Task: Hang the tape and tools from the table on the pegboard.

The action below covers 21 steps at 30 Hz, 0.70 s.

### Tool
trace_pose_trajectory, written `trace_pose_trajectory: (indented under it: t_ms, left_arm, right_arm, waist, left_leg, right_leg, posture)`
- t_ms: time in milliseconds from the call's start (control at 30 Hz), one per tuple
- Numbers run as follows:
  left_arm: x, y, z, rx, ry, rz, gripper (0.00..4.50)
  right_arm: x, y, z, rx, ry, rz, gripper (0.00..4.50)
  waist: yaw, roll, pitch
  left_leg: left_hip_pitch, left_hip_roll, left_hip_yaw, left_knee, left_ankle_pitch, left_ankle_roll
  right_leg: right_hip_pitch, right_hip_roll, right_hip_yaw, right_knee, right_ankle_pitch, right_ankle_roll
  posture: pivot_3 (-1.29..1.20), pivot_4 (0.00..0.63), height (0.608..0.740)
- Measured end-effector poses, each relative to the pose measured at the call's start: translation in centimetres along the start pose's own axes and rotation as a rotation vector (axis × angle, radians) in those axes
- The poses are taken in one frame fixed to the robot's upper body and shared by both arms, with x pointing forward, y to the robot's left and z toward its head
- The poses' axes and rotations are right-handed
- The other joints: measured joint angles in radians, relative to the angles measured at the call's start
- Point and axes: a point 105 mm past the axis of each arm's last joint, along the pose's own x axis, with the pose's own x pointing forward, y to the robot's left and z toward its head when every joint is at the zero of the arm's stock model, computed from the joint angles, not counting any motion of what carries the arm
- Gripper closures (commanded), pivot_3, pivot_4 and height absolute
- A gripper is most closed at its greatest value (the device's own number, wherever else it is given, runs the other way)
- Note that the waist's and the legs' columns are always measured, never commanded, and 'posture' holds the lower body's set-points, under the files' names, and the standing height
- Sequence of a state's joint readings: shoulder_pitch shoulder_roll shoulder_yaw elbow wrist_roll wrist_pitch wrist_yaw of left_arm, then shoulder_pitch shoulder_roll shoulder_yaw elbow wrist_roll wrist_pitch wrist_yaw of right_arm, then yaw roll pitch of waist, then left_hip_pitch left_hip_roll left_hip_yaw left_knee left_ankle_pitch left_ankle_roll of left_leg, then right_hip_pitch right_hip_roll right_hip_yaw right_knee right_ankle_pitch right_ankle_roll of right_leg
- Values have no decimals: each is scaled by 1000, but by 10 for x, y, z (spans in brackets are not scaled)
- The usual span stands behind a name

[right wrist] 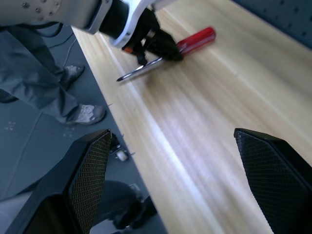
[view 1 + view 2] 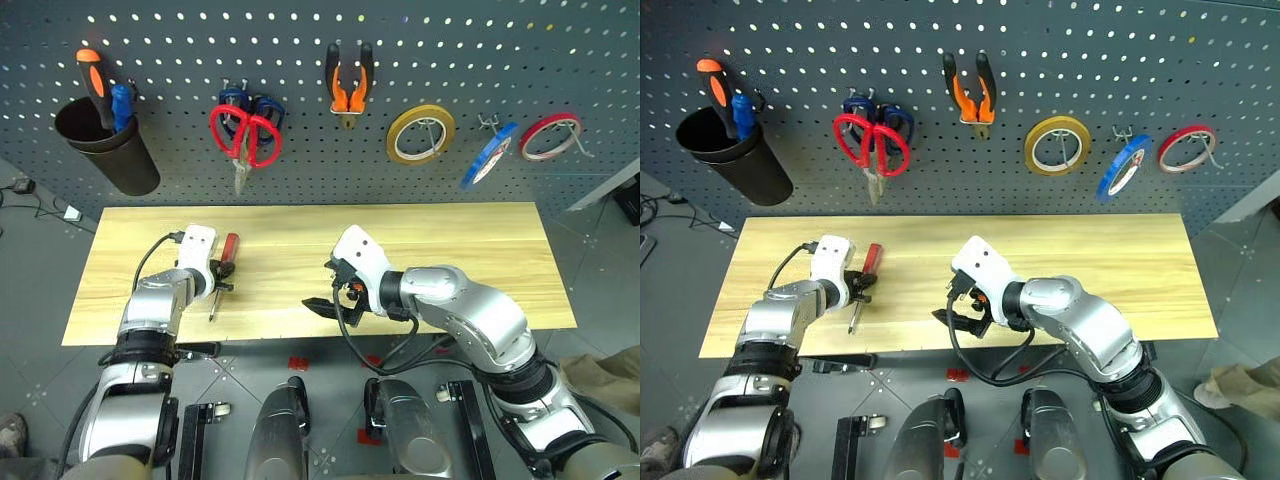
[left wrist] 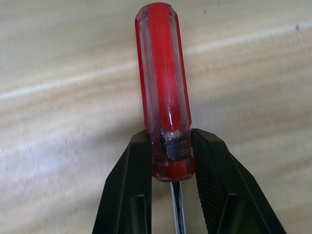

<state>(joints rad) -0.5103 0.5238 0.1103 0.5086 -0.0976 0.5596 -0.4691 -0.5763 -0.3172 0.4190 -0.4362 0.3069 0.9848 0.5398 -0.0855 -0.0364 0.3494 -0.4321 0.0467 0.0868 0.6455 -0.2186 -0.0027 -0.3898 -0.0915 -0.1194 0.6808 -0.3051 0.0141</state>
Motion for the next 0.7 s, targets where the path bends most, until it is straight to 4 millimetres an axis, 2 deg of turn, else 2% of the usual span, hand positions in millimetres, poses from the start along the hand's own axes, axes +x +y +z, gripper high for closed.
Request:
trace_pose_trajectory:
  t_ms: [100, 200, 367, 533, 633, 700]
  left_arm:
    - [-12, -2, -9, -25, -33, -23, 3643]
    - [-29, -7, -2, -43, -123, -60, 3643]
    - [-87, -4, 36, -15, -383, -89, 3643]
    - [-147, -7, 87, 26, -612, -196, 3643]
    - [-174, 4, 117, 47, -705, -213, 3643]
    - [-194, 18, 145, 75, -797, -176, 3643]
  right_arm:
    - [-2, 1, 8, -63, -72, 6, 205]
    - [-6, 4, 15, -76, -134, 15, 205]
    - [-12, 9, 29, -139, -219, 41, 205]
    - [-15, 5, 39, -156, -259, 26, 205]
    - [-15, 2, 44, -167, -268, 21, 205]
    - [-16, 0, 49, -163, -283, 14, 205]
  waist:
    - [-1, -2, -1]
    - [0, -3, -2]
    - [-1, -9, -18]
    - [1, -10, -37]
    - [3, -11, -45]
    - [4, -11, -46]
  left_leg:
    - [0, 0, 0, 0, 0, 0]
    - [-1, 0, -1, 0, 0, -1]
    - [-1, 0, -1, 0, 1, -1]
    - [-1, 0, -3, 0, 1, -2]
    - [0, 0, -4, 1, 1, -2]
    - [0, 0, -4, 1, 2, -2]
  right_leg:
    - [0, 0, -1, 0, 0, 0]
    - [0, 0, -1, -1, 0, 0]
    - [0, 0, -1, -1, 0, 0]
    - [1, 0, -2, 1, 0, 0]
    - [1, 1, -2, 2, 0, -1]
    - [1, 1, -2, 3, 1, -1]
  posture:
    - [-237, 262, 740]
    - [-240, 239, 740]
    - [-217, 215, 740]
    - [-195, 208, 740]
    - [-191, 208, 740]
    - [-191, 206, 740]
